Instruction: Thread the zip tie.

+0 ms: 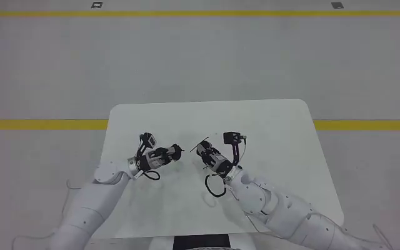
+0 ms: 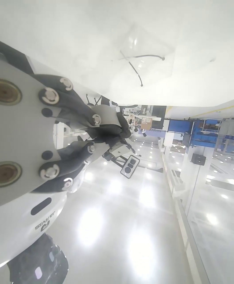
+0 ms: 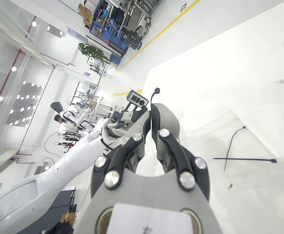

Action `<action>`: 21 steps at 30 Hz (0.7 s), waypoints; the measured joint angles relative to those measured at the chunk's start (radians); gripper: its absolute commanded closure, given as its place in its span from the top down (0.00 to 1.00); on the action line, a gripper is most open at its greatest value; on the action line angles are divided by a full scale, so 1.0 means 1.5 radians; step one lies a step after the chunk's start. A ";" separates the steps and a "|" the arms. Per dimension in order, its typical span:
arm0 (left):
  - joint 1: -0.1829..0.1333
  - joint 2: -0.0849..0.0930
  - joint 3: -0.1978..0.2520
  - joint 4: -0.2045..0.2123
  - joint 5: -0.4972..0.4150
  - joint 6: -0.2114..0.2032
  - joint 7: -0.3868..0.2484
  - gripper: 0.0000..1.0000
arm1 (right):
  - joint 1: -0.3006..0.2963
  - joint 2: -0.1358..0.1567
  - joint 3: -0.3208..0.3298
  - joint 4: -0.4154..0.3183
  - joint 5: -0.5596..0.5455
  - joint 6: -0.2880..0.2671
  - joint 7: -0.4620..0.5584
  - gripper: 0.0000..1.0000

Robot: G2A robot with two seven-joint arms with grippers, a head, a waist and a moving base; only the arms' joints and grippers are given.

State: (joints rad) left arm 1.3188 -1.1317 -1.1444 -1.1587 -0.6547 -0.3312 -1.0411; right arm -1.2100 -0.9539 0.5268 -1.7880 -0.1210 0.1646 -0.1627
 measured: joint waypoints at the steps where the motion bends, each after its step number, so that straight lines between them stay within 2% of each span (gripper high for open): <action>1: 0.002 0.001 0.000 -0.002 0.009 -0.001 0.005 0.00 | -0.006 -0.002 0.005 -0.001 -0.006 0.011 -0.006 0.00; 4: 0.005 0.003 0.000 -0.005 0.021 -0.004 0.009 0.00 | -0.017 -0.006 0.016 -0.009 -0.014 0.036 -0.014 0.00; 9: 0.006 0.005 0.004 -0.008 0.030 -0.006 0.018 0.00 | -0.025 -0.015 0.023 -0.017 -0.029 0.057 -0.001 0.00; 19: 0.006 0.005 0.004 -0.008 0.031 -0.006 0.019 0.00 | -0.030 -0.017 0.027 -0.015 -0.035 0.056 0.002 0.00; 21: 0.008 0.004 0.007 -0.014 0.033 -0.002 0.030 0.00 | -0.035 -0.020 0.032 -0.015 -0.035 0.062 0.002 0.00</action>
State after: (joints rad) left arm 1.3304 -1.1255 -1.1342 -1.1795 -0.6051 -0.3346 -0.9966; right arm -1.2631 -0.9840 0.5752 -1.8107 -0.1742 0.2569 -0.1596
